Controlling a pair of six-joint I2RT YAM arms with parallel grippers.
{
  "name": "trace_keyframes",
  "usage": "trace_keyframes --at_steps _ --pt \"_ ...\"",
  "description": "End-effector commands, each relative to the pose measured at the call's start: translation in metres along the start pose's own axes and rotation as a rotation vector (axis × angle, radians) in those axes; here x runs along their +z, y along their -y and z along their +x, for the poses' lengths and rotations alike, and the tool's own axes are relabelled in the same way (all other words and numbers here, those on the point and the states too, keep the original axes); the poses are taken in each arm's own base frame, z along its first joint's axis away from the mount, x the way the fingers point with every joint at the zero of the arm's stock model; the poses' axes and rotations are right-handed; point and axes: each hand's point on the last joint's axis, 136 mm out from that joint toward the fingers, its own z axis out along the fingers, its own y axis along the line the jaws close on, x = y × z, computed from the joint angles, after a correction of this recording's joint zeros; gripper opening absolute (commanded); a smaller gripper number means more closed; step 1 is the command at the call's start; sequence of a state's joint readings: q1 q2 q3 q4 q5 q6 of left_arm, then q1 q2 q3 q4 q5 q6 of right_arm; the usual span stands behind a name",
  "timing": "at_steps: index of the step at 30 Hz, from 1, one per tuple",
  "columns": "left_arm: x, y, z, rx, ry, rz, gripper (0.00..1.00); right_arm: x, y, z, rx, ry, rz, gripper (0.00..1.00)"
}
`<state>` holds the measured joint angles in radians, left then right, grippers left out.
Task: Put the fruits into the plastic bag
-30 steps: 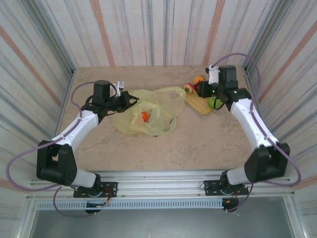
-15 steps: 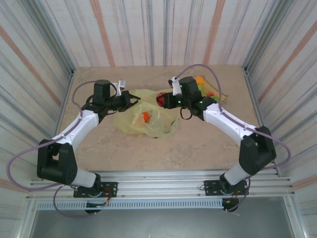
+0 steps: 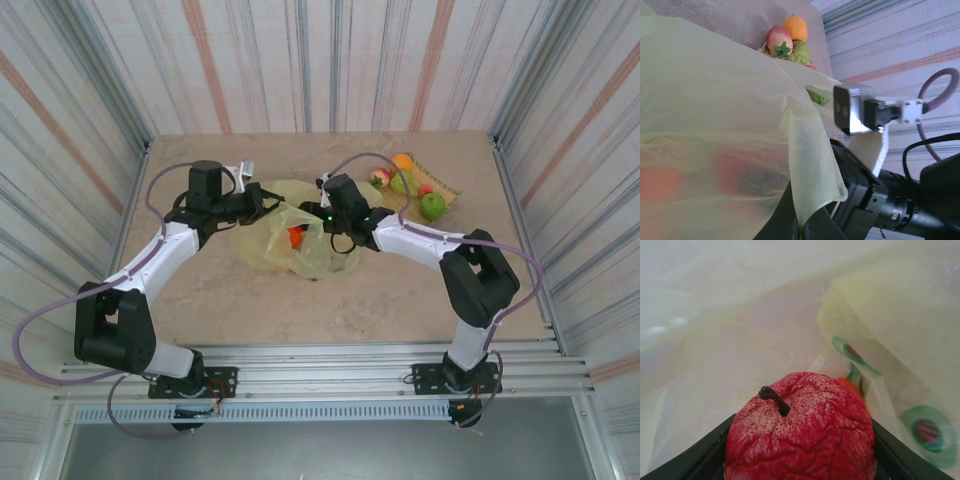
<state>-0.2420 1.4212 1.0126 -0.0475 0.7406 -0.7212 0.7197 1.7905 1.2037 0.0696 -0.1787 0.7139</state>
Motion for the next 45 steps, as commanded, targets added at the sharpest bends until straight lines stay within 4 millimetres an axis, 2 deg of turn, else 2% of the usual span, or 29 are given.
trace_keyframes --at_steps 1,12,18,28,39,45 --pt "-0.008 0.012 -0.002 0.039 0.014 0.041 0.0 0.015 -0.008 0.001 0.116 0.036 -0.025 0.59" --pt "-0.011 0.012 -0.005 0.032 0.027 0.046 0.0 0.044 -0.026 0.019 0.253 -0.004 -0.11 0.64" --pt "-0.013 0.012 -0.007 0.028 0.034 0.048 0.0 0.047 -0.027 0.02 0.249 -0.025 -0.115 0.72" --pt "-0.015 0.009 -0.009 0.017 0.041 0.046 0.0 0.038 -0.03 0.015 0.217 -0.023 -0.13 0.82" --pt "-0.016 0.007 -0.01 0.015 0.045 0.039 0.0 0.011 -0.024 0.003 0.193 0.02 -0.137 0.78" --pt "-0.016 0.006 -0.011 0.015 0.046 0.036 0.0 -0.011 -0.008 0.0 0.178 0.031 -0.096 0.74"
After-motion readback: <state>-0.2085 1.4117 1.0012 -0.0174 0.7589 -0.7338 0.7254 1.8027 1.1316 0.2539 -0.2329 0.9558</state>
